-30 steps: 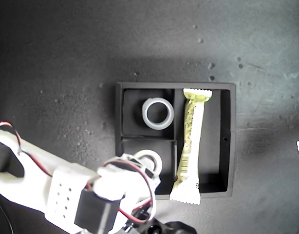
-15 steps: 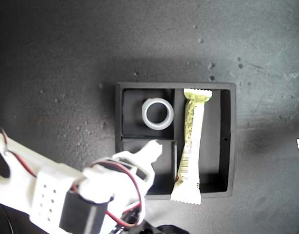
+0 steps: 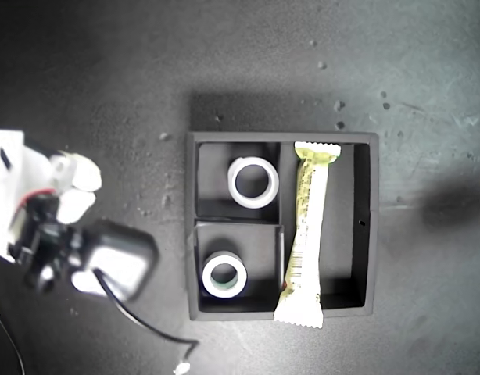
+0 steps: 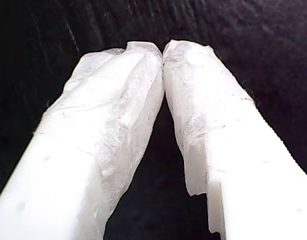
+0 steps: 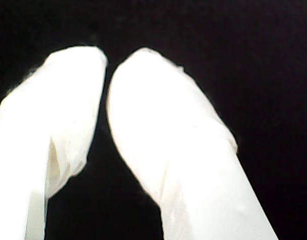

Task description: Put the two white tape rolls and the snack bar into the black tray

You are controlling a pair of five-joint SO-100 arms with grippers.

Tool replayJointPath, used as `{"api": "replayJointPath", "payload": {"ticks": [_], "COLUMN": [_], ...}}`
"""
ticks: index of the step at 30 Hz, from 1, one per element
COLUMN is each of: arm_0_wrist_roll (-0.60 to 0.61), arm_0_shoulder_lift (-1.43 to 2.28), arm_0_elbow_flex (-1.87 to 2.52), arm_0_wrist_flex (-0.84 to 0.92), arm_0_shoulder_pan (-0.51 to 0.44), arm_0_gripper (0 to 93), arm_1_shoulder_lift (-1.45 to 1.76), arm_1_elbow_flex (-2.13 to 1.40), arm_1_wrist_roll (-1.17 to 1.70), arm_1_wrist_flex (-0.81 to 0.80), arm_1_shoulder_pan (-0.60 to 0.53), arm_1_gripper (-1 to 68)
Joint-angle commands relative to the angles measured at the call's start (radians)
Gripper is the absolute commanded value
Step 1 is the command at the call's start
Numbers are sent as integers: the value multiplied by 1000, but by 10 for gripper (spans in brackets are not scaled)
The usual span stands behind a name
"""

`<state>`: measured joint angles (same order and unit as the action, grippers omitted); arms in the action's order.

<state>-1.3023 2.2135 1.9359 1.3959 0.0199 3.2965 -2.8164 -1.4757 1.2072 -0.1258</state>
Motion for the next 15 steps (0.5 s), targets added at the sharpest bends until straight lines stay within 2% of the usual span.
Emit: {"api": "replayJointPath", "payload": {"ticks": [1,7,12,15], "arm_0_wrist_roll": [-26,-51,-57,-35], "arm_0_shoulder_lift": [330,669,902,1126], "arm_0_elbow_flex": [437,716,893,1015], "arm_0_wrist_flex": [-172,-207,-207,-172], "arm_0_shoulder_pan": [18,3,-6,-9], "arm_0_gripper": [0,0,0,0], "arm_1_shoulder_lift": [52,52,52,52], "arm_1_elbow_flex": [-60,-179,-307,-307], "arm_1_wrist_roll": [-5,37,112,138], "arm_1_wrist_flex": [18,-15,-133,-121], "arm_1_shoulder_pan": [38,97,117,126], "arm_1_gripper": [-5,-5,-4,-4]}}
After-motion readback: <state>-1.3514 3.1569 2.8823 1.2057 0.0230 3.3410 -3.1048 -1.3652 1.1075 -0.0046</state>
